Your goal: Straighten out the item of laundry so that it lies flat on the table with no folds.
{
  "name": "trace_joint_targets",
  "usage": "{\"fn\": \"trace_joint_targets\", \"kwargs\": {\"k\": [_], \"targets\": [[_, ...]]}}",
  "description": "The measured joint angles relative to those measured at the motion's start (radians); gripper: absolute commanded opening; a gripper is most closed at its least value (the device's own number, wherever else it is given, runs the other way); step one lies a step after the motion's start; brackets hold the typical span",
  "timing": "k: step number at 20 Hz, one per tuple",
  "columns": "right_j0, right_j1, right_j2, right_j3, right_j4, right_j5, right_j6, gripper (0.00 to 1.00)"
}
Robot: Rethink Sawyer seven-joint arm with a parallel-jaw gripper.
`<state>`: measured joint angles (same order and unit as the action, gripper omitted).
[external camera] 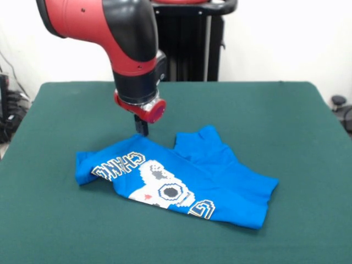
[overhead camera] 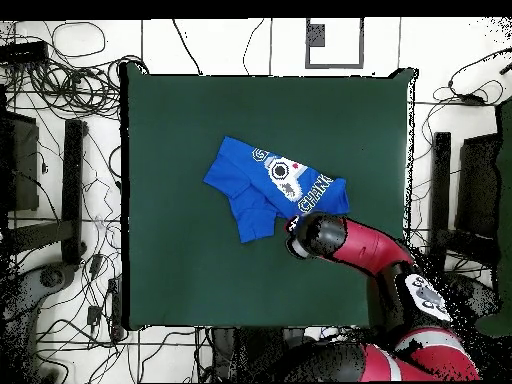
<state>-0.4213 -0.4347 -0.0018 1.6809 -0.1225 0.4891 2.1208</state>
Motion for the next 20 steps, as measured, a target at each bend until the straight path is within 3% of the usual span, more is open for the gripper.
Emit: {"fn": "trace_joint_targets", "kwargs": {"k": [10,11,20], "targets": [[-0.003,-0.031,0.0,0.0,-0.04,-0.001,0.0,0.0],[-0.003,-0.033,0.0,0.001,-0.045,-0.002,0.0,1.0],[-0.002,-0.043,0.0,0.001,-0.051,-0.031,0.0,1.0]]}}
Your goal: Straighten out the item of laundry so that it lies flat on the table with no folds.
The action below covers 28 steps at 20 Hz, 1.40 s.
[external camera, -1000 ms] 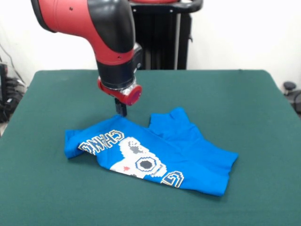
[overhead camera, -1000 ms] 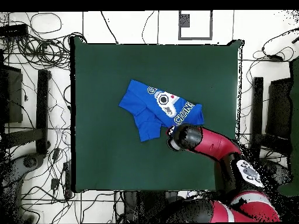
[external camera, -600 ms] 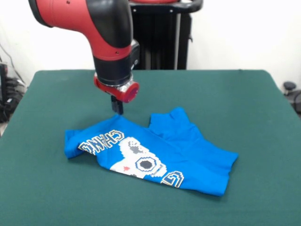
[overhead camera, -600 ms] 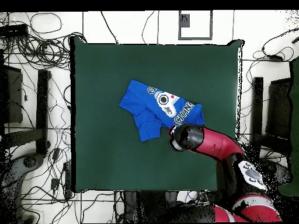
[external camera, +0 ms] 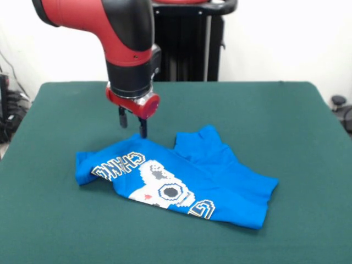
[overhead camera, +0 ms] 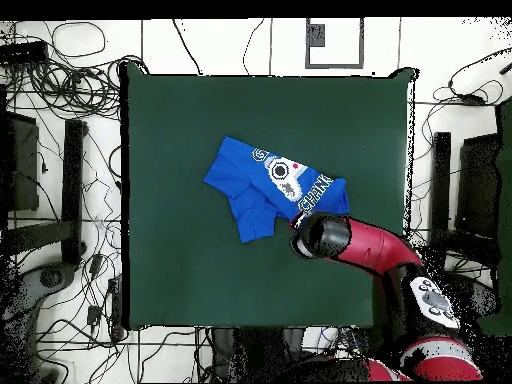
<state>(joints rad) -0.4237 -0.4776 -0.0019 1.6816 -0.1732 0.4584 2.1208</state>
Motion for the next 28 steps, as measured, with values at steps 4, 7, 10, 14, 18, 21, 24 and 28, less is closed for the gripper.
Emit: {"fn": "trace_joint_targets", "kwargs": {"k": [4,7,10,14,18,21,24,28], "targets": [[-0.001,0.001,0.0,0.0,-0.005,-0.012,0.0,1.0],[-0.002,0.001,0.0,0.0,-0.006,-0.019,0.0,1.0],[-0.002,0.001,0.0,0.0,-0.006,-0.033,0.0,1.0],[-0.002,0.001,0.0,0.0,-0.006,-0.05,0.0,1.0],[-0.002,0.001,0.0,0.0,-0.006,-0.066,0.0,1.0],[-0.002,0.002,0.0,0.003,-0.006,-0.08,0.0,1.0],[-0.004,0.003,0.0,0.004,-0.006,-0.089,0.0,1.0],[-0.005,0.004,0.0,0.004,-0.006,-0.091,0.0,1.0]]}}
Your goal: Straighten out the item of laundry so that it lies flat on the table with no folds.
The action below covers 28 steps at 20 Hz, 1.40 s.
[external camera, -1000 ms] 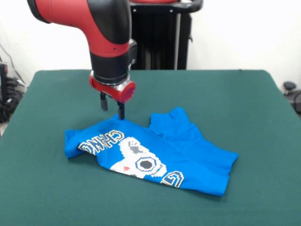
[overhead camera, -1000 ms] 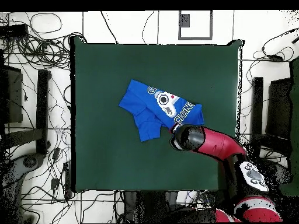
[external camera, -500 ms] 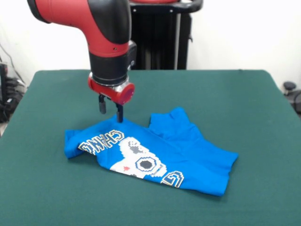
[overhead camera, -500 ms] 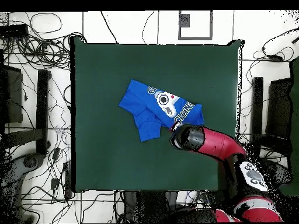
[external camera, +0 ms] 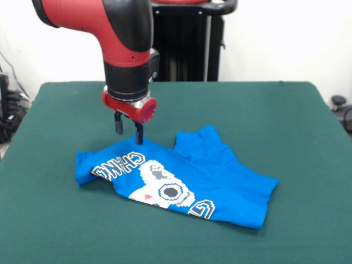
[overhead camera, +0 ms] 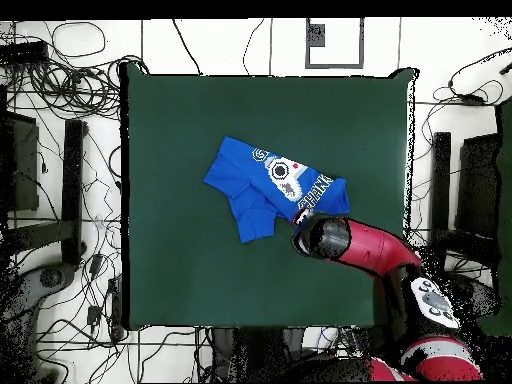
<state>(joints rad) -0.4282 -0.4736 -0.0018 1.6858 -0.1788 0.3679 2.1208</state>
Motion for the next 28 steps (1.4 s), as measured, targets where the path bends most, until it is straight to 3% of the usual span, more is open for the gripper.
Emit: {"fn": "trace_joint_targets", "kwargs": {"k": [28], "targets": [[-0.026,0.002,0.0,0.058,0.0,0.0,0.0,1.0]]}}
